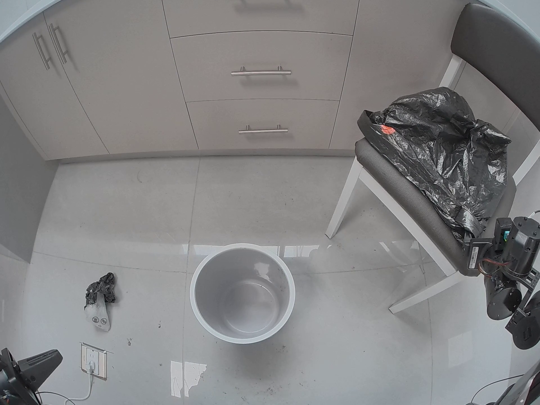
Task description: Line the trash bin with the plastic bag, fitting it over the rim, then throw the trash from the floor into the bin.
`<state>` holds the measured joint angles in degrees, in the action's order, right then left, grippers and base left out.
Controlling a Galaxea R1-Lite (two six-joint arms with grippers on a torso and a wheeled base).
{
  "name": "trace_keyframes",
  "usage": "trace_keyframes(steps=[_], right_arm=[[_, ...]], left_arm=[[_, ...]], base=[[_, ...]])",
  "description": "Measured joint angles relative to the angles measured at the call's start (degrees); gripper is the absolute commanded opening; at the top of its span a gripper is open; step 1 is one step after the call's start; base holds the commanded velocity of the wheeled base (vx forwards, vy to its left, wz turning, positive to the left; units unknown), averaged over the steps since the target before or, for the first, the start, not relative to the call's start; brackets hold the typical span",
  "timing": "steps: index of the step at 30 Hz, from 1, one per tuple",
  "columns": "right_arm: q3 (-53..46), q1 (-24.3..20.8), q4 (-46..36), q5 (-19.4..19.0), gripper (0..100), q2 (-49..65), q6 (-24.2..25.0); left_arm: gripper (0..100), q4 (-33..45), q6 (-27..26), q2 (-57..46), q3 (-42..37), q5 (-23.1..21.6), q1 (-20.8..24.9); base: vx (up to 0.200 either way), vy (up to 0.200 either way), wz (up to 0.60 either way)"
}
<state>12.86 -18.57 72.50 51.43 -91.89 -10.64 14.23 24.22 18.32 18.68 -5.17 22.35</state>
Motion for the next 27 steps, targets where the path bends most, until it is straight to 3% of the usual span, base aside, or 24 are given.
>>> trace_keyframes(steps=[11, 27], right_arm=[[0.5, 0.9, 8.4, 0.1, 100, -5.2, 0.5], [3.3, 5.4, 9.6, 0.0, 100, -7.6, 0.3]], left_arm=[[0, 0.0, 0.0, -0.1, 0.0, 0.0, 0.0], [0, 0.0, 0.0, -0.4, 0.1, 0.0, 0.0]], base=[[0.0, 0.0, 0.0], [0.0, 0.0, 0.0]])
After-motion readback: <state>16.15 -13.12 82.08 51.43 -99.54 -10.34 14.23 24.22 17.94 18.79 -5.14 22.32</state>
